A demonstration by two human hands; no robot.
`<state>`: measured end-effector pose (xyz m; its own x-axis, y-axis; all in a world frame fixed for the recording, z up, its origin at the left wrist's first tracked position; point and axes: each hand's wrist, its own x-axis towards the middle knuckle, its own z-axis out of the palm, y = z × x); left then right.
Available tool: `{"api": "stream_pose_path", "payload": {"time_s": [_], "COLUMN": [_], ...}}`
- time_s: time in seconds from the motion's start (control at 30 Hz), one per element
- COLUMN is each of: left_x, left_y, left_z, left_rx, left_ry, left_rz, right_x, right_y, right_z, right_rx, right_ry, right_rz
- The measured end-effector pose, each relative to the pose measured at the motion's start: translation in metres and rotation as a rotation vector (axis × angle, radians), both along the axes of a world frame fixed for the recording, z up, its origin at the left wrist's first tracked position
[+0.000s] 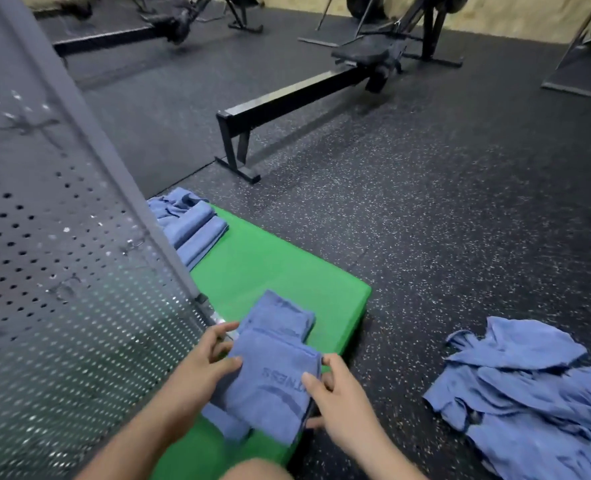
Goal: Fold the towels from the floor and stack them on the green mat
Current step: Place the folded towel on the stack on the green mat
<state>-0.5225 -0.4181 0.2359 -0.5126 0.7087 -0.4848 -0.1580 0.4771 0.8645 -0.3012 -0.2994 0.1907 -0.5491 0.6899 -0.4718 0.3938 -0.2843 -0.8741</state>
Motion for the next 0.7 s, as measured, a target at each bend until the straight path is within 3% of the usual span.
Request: {"api": "stream_pose_path", "payload": {"time_s": [0.27,0.7], "left_x": [-0.047,-0.083], "left_y": [-0.029,-0.012], "left_z": [-0.104,-0.158], "left_rx": [-0.201,-0.371], "left_ry": [0.121,0.322], "left_rz": [0.037,-0.049], "right_x": [-0.059,-0.101], "right_y": [-0.033,-0.035], "right_z": [-0.089,-0.133], "right_rx": [-0.38,-0.349], "right_ry": [-0.098,-0.25], "right_rz": [-0.051,0.022]}}
